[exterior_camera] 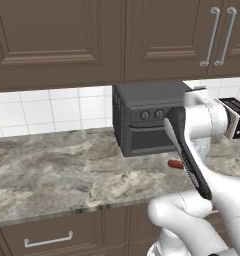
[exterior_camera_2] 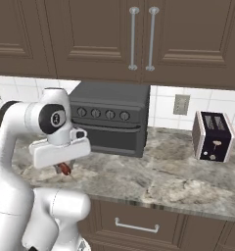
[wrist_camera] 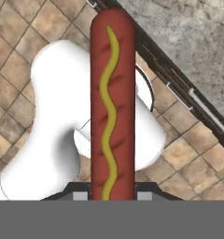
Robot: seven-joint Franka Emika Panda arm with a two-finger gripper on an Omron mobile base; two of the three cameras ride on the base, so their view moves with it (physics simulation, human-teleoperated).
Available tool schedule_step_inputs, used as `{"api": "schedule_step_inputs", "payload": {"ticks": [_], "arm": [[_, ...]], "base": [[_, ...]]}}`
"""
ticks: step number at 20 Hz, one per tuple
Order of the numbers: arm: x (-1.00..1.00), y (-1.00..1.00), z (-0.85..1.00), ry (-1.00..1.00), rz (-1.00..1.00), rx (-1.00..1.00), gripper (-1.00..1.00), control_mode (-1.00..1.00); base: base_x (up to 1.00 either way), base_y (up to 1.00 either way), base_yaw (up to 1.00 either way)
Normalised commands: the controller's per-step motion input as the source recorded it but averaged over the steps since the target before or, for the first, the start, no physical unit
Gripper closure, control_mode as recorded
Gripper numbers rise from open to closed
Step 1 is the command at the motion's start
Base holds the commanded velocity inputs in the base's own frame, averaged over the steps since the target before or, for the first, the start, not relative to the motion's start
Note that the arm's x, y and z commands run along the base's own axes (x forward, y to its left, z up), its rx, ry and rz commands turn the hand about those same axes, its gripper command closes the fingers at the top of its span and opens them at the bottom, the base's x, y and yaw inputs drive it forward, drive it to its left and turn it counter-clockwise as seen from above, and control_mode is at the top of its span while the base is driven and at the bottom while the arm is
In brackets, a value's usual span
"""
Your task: Store the hot dog in the freezer for long-term storage. Close the freezer door after placing the cooked food.
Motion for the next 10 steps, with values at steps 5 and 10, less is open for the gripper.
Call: {"api": "schedule_step_inputs", "payload": {"ticks": [5,10], "arm": [[-0.38,0.00,0.55,-0.11,0.06,0.01,1.00,-1.00],[-0.05,-0.01,0.23,0.12,0.01,0.18,1.00,-1.00]], "base": [[0.00,0.00,0.00],[0.00,0.00,0.00]]}}
